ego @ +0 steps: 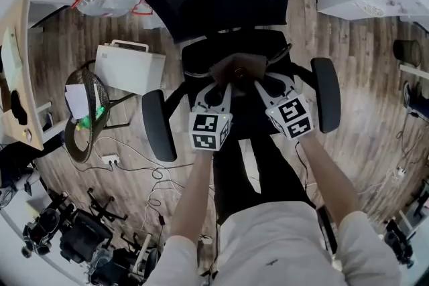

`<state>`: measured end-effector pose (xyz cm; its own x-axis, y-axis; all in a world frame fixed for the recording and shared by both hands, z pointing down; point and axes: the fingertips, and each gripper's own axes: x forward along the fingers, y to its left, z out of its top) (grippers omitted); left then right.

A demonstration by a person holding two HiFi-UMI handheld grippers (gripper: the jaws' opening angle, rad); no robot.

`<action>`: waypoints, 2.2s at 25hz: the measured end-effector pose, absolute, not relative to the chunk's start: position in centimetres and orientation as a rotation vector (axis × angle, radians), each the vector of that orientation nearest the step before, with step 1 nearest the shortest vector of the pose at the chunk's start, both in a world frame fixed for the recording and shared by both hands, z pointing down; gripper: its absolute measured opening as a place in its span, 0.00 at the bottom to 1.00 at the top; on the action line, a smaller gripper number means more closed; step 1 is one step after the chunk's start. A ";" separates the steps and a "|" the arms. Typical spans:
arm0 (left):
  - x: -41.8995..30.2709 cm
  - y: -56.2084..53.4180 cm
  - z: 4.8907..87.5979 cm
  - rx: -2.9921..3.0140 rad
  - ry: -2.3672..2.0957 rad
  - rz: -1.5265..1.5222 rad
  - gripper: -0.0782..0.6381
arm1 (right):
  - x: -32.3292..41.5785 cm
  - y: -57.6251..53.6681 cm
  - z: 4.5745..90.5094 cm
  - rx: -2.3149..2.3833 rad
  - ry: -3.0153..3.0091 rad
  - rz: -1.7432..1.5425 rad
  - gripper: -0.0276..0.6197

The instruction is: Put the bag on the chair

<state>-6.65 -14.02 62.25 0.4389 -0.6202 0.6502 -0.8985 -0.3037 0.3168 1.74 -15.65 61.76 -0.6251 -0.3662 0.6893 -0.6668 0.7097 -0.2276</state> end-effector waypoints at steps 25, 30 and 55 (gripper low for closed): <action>-8.6 -18.3 70.9 2.110 -1.325 0.561 0.16 | 0.1 -19.9 70.6 0.878 -2.250 0.674 0.15; -9.0 -18.9 71.8 2.148 -1.328 0.593 0.16 | -0.4 -20.4 71.6 0.901 -2.245 0.671 0.15; -9.6 -25.3 75.2 2.323 -1.319 0.710 0.16 | -1.0 -26.7 75.1 0.952 -2.200 0.604 0.15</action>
<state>-9.60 -25.31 75.15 0.4334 -0.6789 0.5927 -0.8684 -0.4904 0.0733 -1.03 -26.73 75.14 -0.5194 -0.4600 0.7202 -0.7634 0.6285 -0.1490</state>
